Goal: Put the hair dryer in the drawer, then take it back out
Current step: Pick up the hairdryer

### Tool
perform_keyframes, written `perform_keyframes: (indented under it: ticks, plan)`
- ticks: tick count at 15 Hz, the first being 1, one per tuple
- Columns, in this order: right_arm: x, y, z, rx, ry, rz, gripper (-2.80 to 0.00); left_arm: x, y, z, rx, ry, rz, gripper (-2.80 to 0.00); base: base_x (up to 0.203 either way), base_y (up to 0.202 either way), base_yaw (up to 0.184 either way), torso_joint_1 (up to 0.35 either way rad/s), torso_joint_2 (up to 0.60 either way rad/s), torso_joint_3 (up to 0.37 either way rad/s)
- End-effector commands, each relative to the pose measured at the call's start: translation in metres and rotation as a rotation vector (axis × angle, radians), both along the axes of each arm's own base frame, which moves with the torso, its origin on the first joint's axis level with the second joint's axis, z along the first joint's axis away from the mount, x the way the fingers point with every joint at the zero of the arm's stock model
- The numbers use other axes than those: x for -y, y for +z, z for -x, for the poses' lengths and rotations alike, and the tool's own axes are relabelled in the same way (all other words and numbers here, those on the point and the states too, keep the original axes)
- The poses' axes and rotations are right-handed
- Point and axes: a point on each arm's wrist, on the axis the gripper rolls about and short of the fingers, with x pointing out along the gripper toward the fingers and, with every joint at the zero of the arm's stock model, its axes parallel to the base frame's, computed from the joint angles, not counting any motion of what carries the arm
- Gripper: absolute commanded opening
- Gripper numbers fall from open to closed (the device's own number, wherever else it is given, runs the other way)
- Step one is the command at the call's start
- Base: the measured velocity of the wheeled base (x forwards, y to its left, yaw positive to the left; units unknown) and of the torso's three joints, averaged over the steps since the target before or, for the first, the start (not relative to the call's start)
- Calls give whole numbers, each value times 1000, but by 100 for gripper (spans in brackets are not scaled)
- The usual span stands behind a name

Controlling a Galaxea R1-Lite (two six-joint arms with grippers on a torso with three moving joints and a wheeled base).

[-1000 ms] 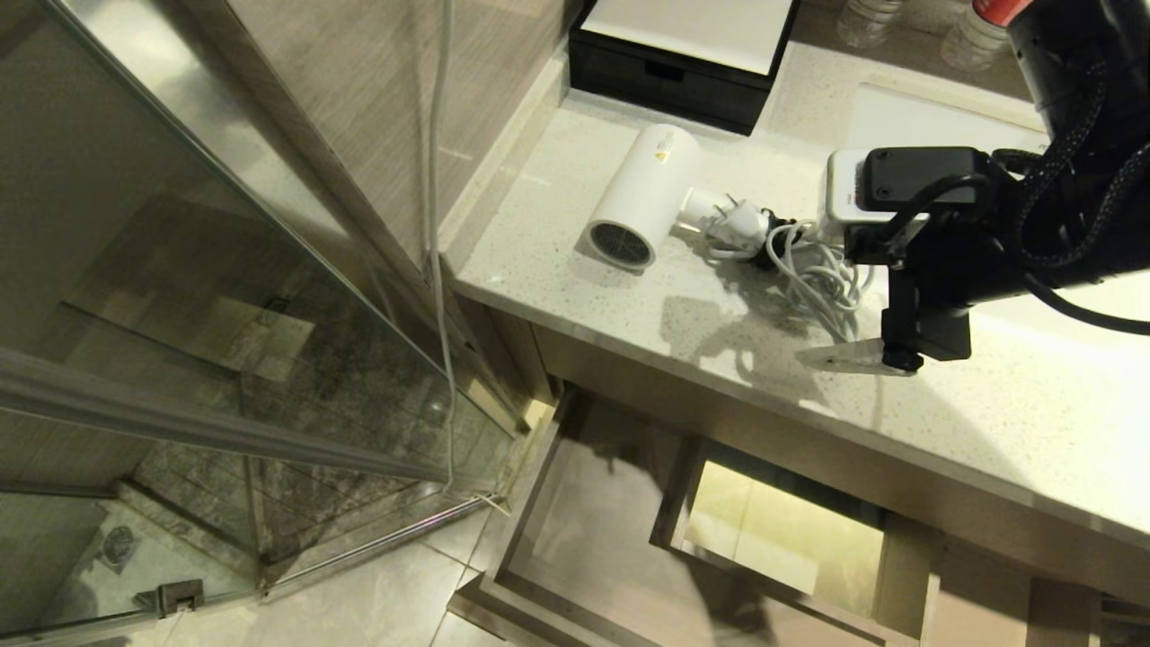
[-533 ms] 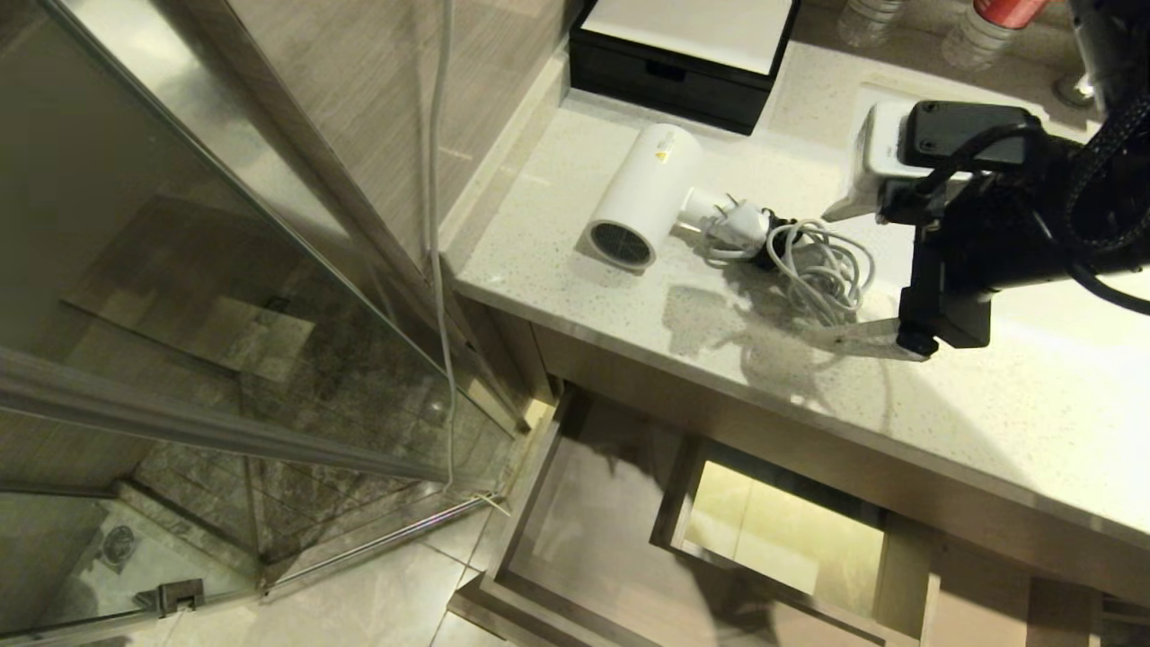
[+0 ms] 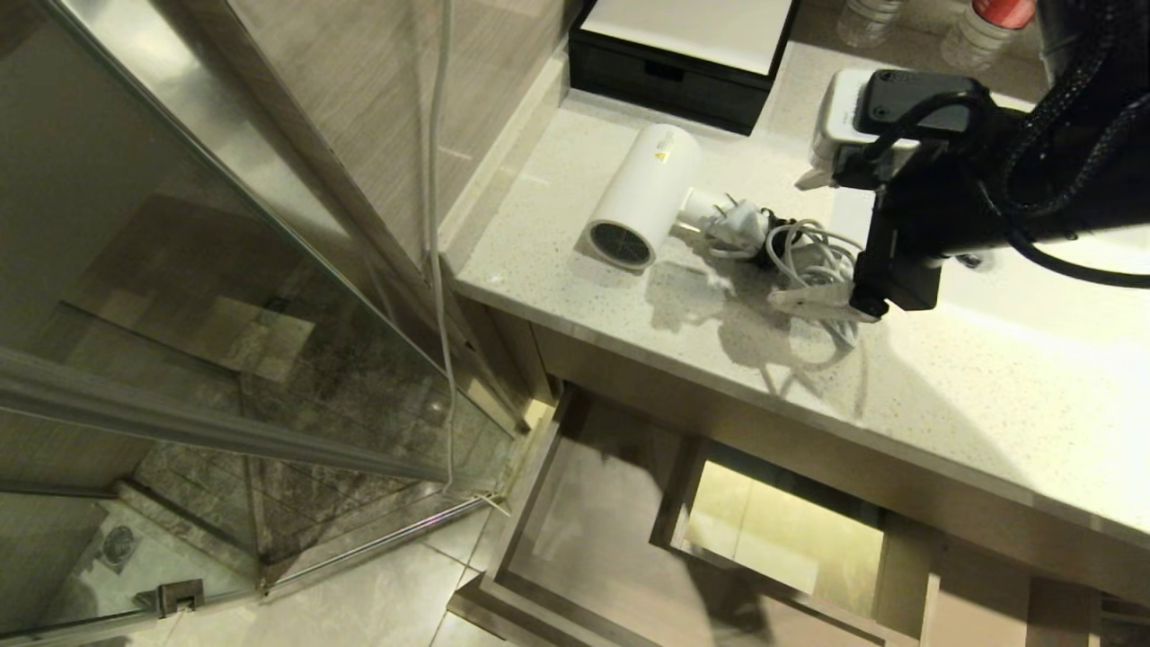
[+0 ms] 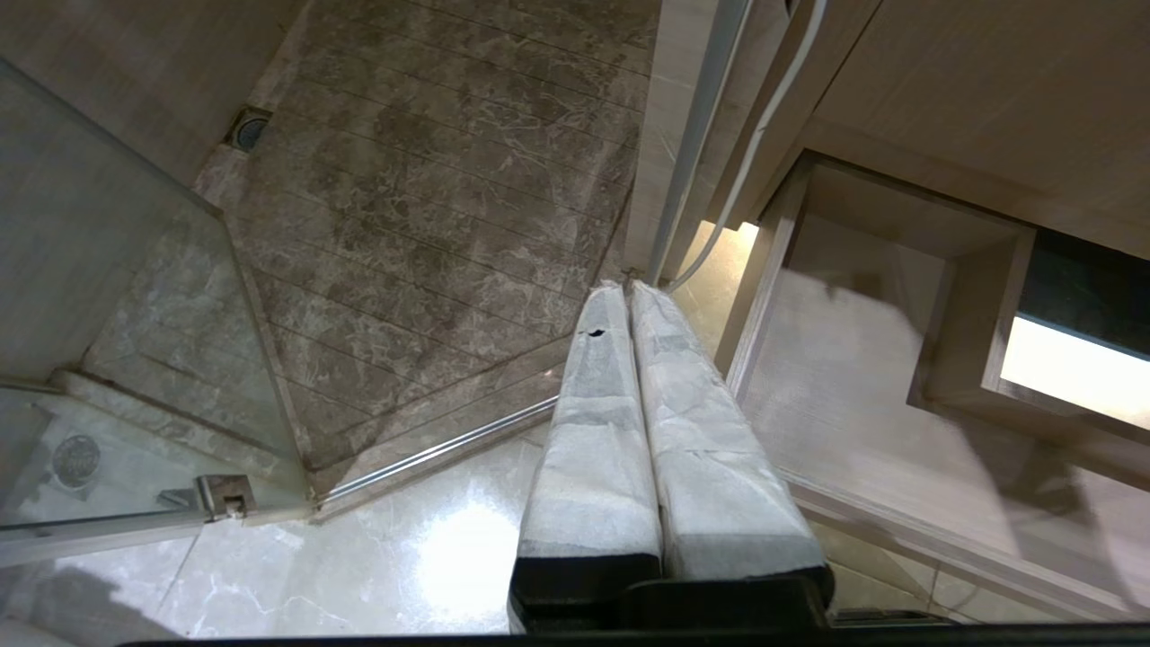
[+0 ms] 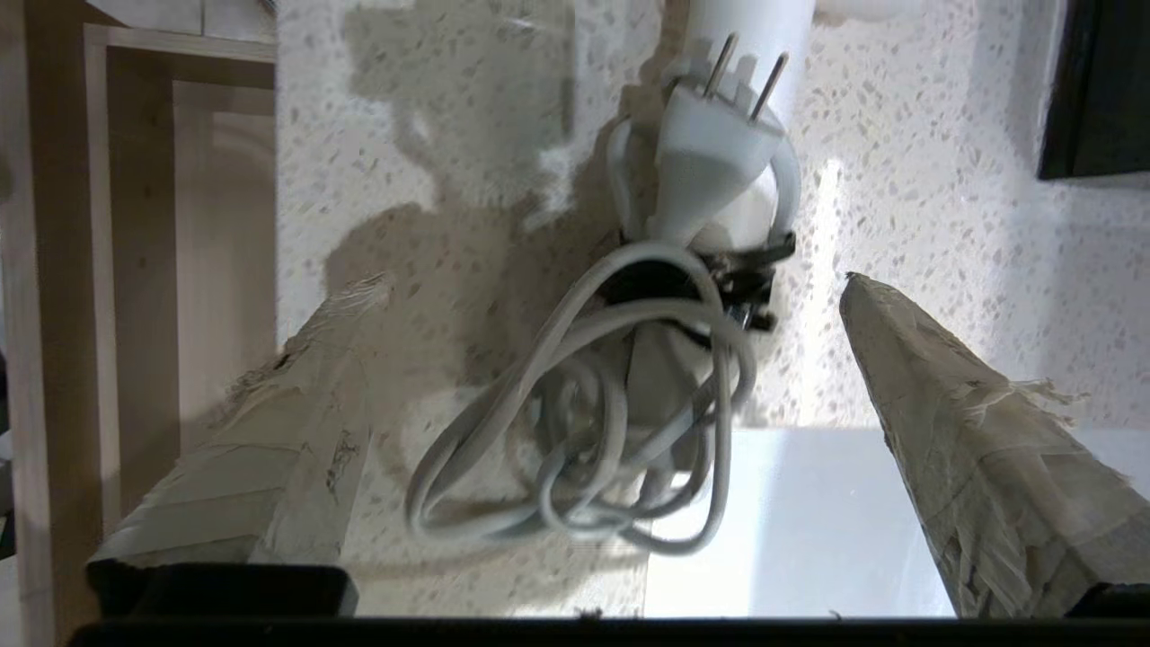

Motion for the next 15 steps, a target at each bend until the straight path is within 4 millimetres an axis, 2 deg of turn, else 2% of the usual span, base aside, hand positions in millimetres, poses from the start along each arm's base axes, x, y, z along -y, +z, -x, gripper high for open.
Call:
perform_keyframes:
  ticks: [1,11,15]
  plan:
    - [-11,-7,-17,-15,7,19,0,0,-1,0,-2,0,0,-280,0,0,0,0,0,0]
    - [-28,-18,-49,-12,-41,65,0,0,-1,0,-2,0,0,-280,0,0,0,0,0,0]
    - [-33,-23,-63,1,-141,98,0,0,-1,0,-2,0,0,-280,0,0,0,0,0,0]
